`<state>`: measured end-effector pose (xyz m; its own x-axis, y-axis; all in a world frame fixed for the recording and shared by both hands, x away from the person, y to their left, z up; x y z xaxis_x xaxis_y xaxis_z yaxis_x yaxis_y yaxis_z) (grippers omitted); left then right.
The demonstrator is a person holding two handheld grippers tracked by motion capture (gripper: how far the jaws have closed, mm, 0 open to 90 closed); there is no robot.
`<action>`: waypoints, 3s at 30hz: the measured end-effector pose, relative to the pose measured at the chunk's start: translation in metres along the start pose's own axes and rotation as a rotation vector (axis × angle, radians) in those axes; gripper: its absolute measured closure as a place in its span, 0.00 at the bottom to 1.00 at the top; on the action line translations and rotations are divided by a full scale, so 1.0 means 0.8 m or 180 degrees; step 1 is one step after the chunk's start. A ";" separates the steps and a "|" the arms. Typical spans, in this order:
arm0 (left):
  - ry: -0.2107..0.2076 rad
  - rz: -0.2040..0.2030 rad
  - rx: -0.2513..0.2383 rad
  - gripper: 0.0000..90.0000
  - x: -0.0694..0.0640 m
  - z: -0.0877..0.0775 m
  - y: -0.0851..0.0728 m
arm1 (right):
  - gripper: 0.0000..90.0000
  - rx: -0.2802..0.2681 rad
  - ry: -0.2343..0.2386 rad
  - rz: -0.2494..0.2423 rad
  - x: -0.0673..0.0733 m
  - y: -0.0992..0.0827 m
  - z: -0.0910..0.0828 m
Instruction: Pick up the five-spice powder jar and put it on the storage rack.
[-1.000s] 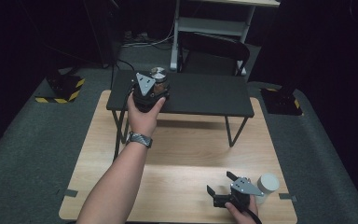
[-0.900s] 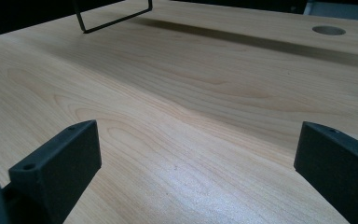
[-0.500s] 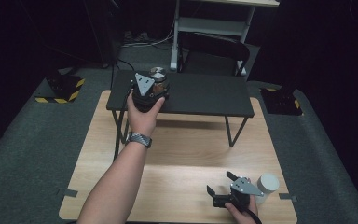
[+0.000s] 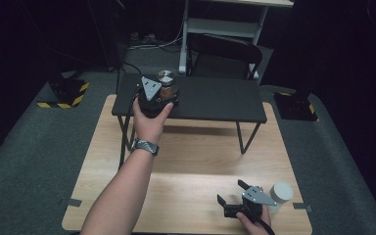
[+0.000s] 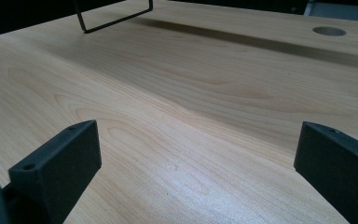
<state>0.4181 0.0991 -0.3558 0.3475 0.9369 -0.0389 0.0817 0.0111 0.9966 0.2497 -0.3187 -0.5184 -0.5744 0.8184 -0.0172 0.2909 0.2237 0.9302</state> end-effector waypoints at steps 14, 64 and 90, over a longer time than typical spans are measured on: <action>-0.0107 0.0010 -0.0109 0.01 -0.002 -0.027 0.000 | 0.00 0.0007 -0.0001 -0.0011 0.001 0.000 0.000; -0.0389 -0.0038 -0.0298 0.01 0.003 -0.173 -0.121 | 0.00 0.0002 -0.0009 -0.0064 0.003 0.001 0.001; -0.0378 -0.0050 0.0162 0.01 -0.001 -0.236 -0.223 | 0.00 -0.0006 -0.0023 -0.0094 0.005 0.000 0.001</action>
<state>0.2269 0.1622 -0.5200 0.4539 0.8886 -0.0660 0.1342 0.0050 0.9909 0.2480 -0.3152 -0.5185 -0.5771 0.8153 -0.0473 0.2724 0.2468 0.9300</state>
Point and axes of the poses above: each handheld gripper's, and its own axes: z roughly forward along the jaws, y roughly out of its top, x roughly to its left, the point moved 6 cm from there along z, roughly forward along the jaws, and after that the axes turned 3 degrees about -y, right-handed, at the moved point
